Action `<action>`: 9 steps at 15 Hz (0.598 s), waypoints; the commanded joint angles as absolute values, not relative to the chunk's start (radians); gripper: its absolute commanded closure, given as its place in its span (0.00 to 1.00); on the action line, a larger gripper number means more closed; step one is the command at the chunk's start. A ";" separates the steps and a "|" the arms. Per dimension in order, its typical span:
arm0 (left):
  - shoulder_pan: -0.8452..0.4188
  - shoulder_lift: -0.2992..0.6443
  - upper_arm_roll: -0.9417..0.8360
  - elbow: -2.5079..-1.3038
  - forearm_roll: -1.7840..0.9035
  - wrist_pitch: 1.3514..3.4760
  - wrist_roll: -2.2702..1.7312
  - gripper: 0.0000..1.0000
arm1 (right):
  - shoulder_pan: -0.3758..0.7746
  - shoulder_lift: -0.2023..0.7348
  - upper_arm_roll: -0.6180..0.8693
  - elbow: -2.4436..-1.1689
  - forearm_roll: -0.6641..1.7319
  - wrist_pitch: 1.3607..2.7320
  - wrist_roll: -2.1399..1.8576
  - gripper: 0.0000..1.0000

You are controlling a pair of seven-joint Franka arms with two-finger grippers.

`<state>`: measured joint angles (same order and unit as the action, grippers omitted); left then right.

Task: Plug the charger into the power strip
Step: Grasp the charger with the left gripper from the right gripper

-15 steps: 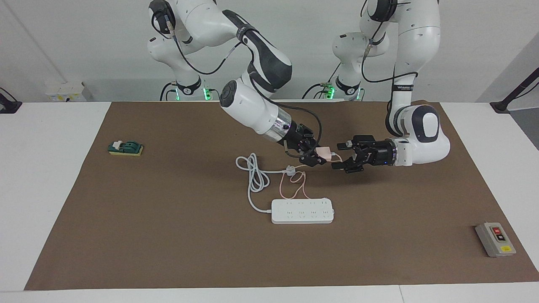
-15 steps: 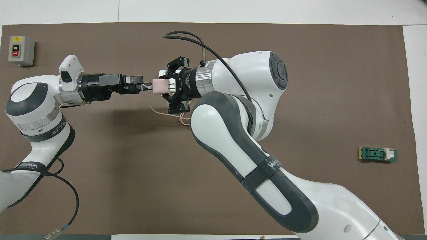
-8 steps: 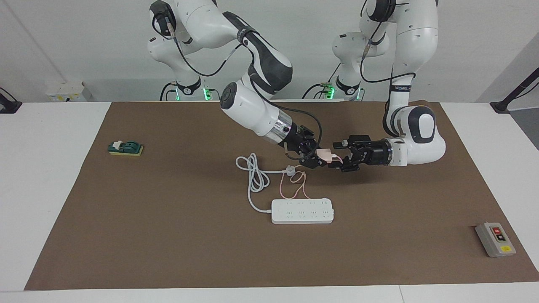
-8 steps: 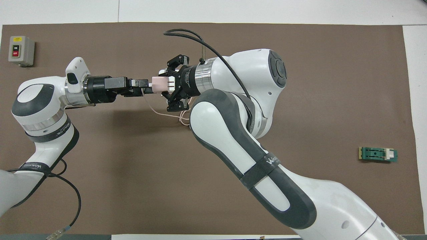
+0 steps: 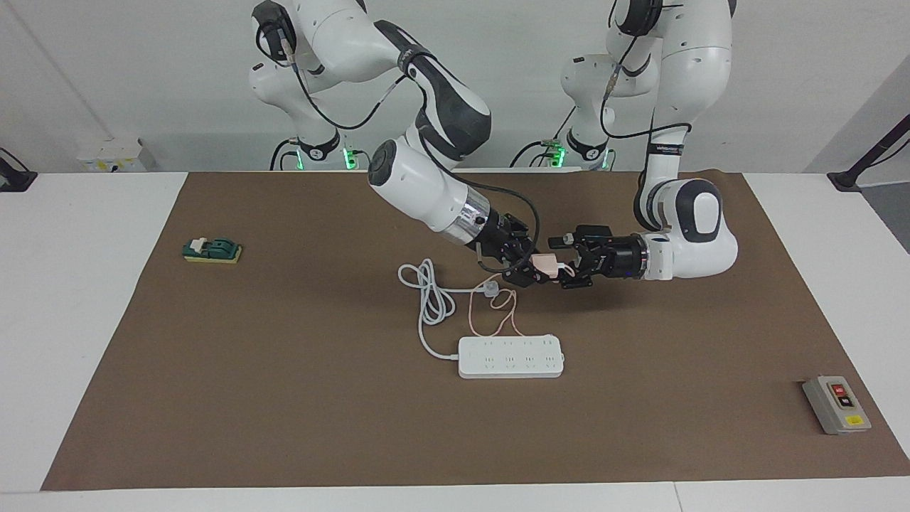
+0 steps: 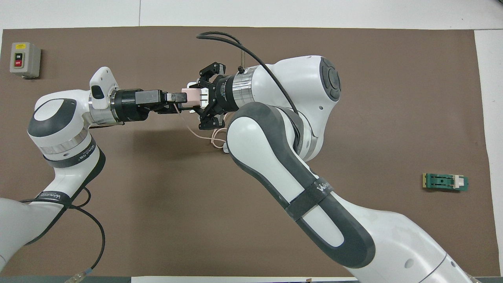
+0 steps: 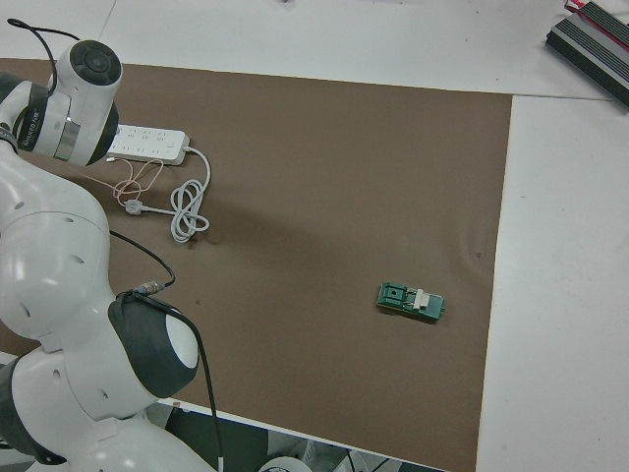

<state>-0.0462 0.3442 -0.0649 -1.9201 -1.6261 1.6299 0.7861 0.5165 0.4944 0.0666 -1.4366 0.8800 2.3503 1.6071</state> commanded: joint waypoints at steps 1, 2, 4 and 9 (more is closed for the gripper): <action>-0.064 0.344 -0.061 -1.924 -1.654 1.654 0.801 0.00 | 0.505 0.511 0.069 -1.405 0.882 2.318 1.635 1.00; -0.067 0.344 -0.060 -1.922 -1.654 1.654 0.798 0.00 | 0.505 0.511 0.069 -1.405 0.882 2.318 1.635 1.00; -0.067 0.344 -0.060 -1.921 -1.651 1.649 0.792 0.14 | 0.502 0.511 0.069 -1.405 0.894 2.316 1.635 1.00; -0.055 0.345 -0.057 -1.901 -1.605 1.635 0.704 0.63 | 0.500 0.511 0.067 -1.399 0.899 2.313 1.637 1.00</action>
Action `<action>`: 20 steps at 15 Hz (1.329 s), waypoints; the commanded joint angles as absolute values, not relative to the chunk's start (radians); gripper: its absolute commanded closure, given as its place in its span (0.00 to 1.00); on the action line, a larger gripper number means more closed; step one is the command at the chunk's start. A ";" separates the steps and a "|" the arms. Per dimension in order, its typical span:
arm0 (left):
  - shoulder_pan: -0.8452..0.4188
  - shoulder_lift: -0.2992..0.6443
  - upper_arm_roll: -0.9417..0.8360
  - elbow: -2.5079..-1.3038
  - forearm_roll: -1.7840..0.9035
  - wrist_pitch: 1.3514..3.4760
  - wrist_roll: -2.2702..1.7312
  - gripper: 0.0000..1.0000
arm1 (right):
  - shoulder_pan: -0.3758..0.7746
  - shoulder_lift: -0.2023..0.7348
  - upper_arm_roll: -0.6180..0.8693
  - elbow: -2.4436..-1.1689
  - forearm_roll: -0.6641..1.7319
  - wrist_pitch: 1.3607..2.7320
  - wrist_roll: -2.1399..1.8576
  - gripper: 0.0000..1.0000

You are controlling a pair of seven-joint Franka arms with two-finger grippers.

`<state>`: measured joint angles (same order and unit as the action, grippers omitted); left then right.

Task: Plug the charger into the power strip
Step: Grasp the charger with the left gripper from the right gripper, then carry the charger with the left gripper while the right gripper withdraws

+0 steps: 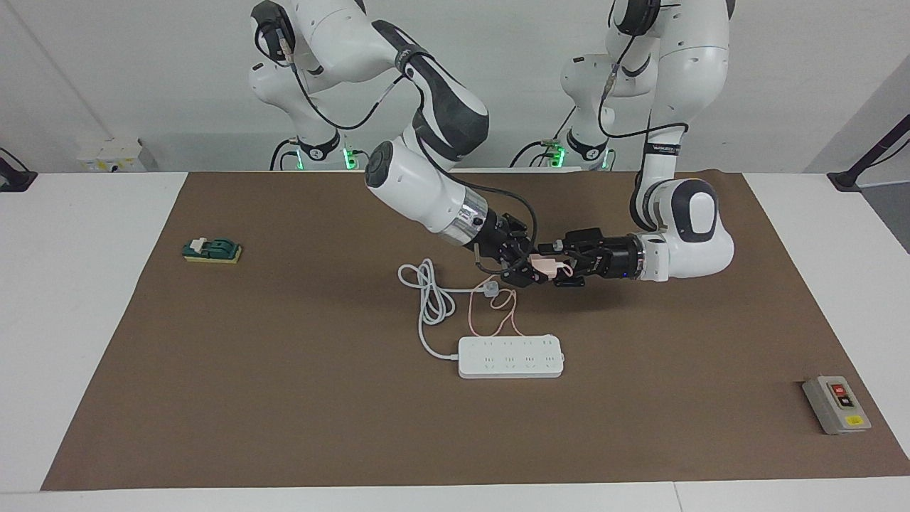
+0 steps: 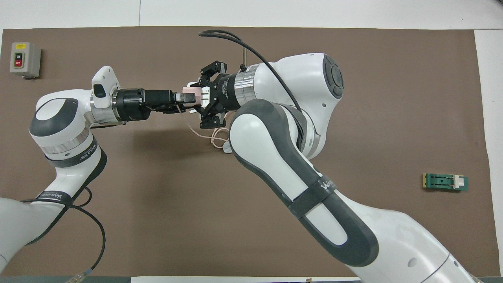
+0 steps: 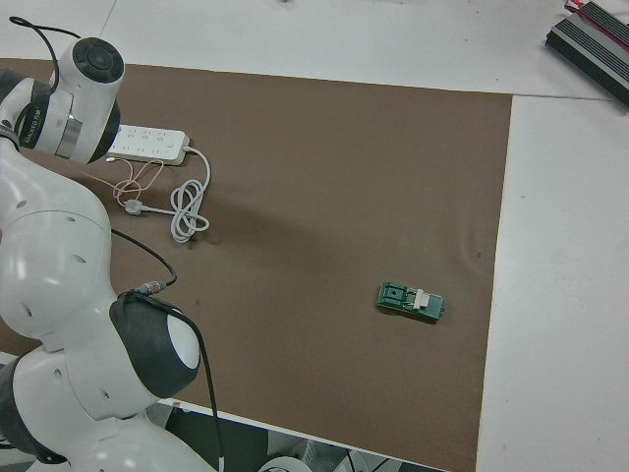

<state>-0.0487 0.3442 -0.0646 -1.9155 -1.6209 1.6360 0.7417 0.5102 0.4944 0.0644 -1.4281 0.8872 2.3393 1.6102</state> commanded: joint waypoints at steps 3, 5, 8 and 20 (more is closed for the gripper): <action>-0.052 0.347 -0.055 -1.901 -1.600 1.641 0.701 0.96 | 0.499 0.511 0.067 -1.399 0.899 2.310 1.635 1.00; -0.051 0.347 -0.055 -1.901 -1.600 1.638 0.674 1.00 | 0.494 0.511 0.067 -1.399 0.899 2.310 1.635 1.00; -0.049 0.347 -0.054 -1.899 -1.585 1.637 0.667 1.00 | 0.492 0.509 0.067 -1.399 0.916 2.310 1.647 0.99; 0.034 0.337 -0.048 -1.757 -1.185 1.666 0.681 1.00 | 0.385 0.480 0.060 -1.371 0.907 2.221 1.715 0.00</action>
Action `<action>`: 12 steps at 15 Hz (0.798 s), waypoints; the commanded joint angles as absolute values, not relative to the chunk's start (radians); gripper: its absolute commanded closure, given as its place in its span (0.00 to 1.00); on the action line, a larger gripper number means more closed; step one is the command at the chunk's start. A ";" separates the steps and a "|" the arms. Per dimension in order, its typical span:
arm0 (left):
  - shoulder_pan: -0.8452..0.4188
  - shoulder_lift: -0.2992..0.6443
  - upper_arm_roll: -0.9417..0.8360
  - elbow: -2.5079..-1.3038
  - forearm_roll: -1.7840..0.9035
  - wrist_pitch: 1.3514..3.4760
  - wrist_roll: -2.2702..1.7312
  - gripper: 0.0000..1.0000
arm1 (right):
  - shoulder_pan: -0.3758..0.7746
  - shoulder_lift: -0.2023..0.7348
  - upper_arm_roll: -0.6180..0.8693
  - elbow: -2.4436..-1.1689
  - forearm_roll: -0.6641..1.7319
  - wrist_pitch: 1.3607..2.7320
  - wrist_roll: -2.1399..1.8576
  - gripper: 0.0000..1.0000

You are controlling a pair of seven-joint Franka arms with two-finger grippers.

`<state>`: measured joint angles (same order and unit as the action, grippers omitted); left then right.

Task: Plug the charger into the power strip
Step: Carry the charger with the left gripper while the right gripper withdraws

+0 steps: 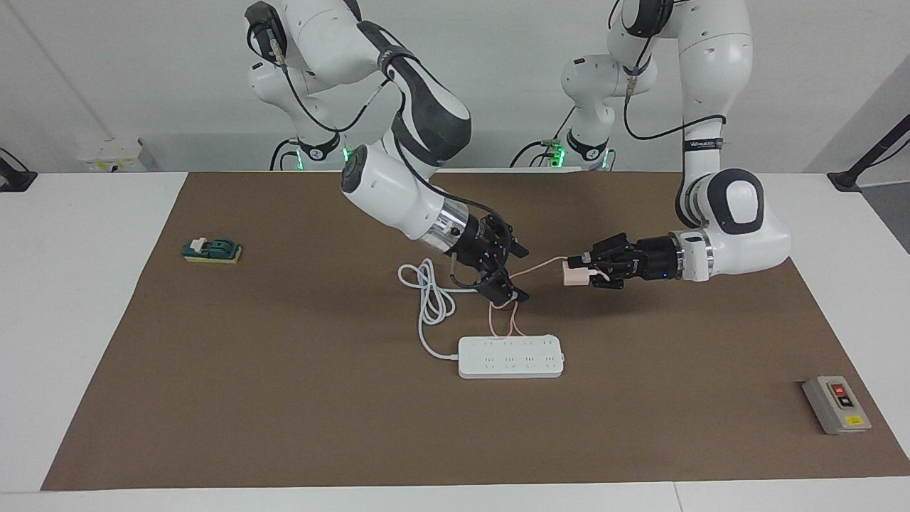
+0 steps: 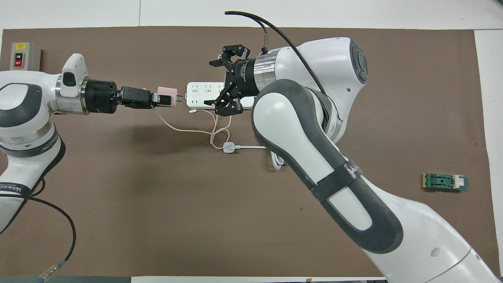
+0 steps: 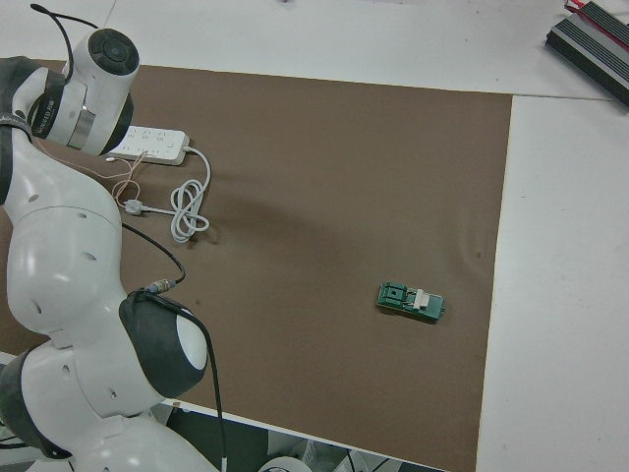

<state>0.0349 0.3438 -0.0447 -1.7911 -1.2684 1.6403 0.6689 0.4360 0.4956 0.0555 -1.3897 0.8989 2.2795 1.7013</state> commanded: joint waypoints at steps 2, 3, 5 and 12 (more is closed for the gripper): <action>0.032 0.336 -0.048 -1.732 -1.064 1.706 0.696 0.99 | 0.338 0.453 0.058 -1.376 0.904 2.203 1.712 0.00; 0.031 0.334 -0.049 -1.717 -0.996 1.715 0.707 0.99 | 0.315 0.436 0.057 -1.377 0.893 2.177 1.709 0.00; 0.023 0.334 -0.049 -1.700 -0.934 1.717 0.715 1.00 | 0.256 0.411 0.058 -1.373 0.809 2.108 1.703 0.00; -0.070 0.386 -0.051 -1.545 -0.545 1.778 0.844 1.00 | 0.097 0.354 0.057 -1.376 0.628 1.872 1.380 0.00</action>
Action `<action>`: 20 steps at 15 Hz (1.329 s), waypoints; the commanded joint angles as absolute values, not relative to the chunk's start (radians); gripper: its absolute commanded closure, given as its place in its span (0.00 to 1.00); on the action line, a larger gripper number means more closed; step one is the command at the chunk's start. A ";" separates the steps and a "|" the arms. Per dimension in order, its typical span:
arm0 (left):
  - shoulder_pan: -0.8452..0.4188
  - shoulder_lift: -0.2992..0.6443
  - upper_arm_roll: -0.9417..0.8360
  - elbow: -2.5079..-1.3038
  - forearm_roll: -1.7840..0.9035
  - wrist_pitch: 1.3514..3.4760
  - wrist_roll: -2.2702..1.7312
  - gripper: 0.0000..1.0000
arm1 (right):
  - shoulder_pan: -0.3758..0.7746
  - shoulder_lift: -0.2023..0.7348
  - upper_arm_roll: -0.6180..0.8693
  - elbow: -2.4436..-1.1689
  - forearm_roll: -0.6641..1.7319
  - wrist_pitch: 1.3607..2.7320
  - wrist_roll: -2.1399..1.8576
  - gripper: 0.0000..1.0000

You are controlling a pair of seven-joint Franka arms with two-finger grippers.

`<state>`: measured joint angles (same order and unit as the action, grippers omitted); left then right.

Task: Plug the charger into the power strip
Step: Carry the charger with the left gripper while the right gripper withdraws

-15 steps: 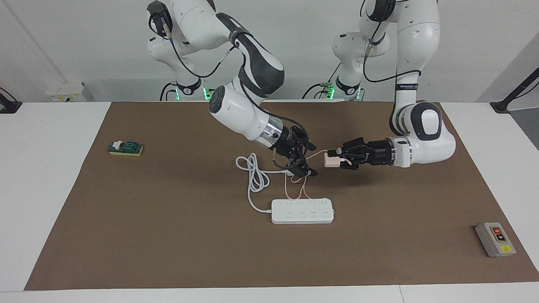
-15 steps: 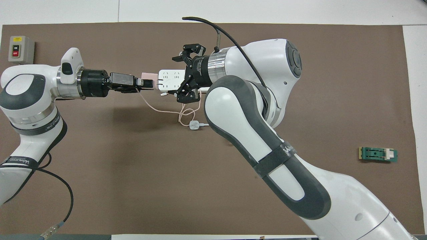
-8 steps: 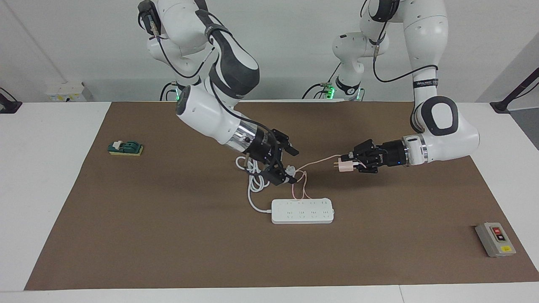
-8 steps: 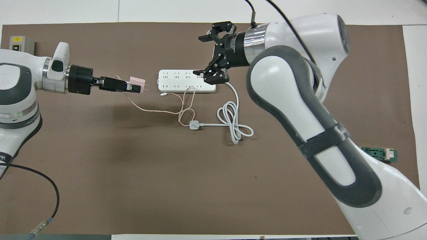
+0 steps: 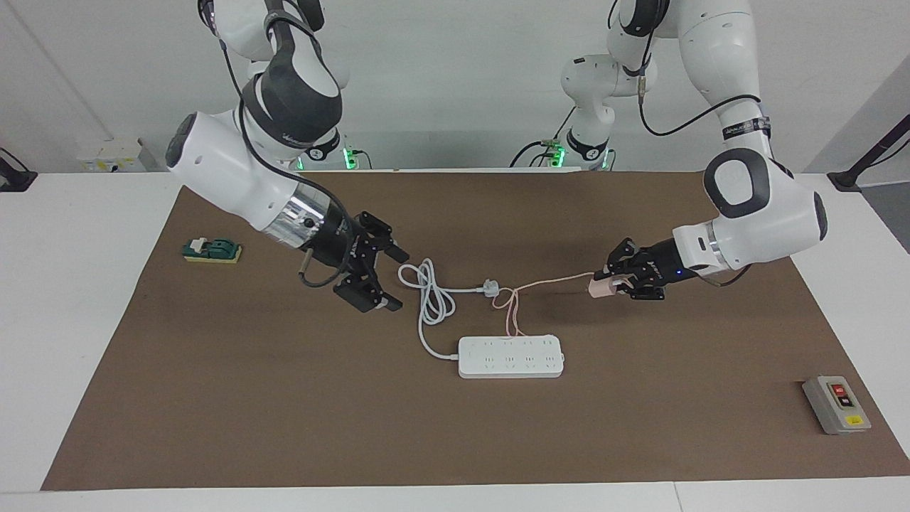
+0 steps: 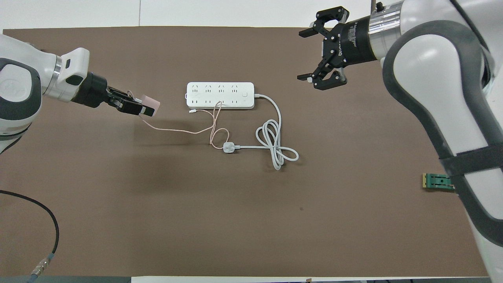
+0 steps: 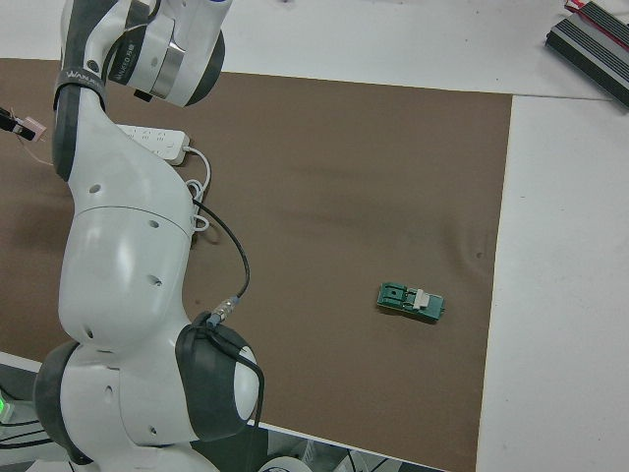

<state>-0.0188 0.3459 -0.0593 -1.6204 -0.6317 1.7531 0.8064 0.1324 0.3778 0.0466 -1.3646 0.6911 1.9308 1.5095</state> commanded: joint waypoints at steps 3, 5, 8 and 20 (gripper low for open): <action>-0.170 0.396 -0.051 -1.537 -0.428 1.900 0.951 1.00 | 0.062 0.327 0.057 -1.376 0.511 1.774 1.118 0.00; -0.225 0.399 -0.049 -1.536 -0.323 1.951 1.011 1.00 | 0.035 0.315 0.057 -1.376 0.441 1.718 0.944 0.00; -0.247 0.420 -0.054 -1.493 -0.165 1.971 1.054 1.00 | 0.009 0.285 0.057 -1.382 0.310 1.661 0.651 0.00; -0.307 0.391 -0.055 -1.660 0.044 2.232 1.235 1.00 | -0.063 -0.035 0.057 -1.675 -0.008 1.583 -0.009 0.00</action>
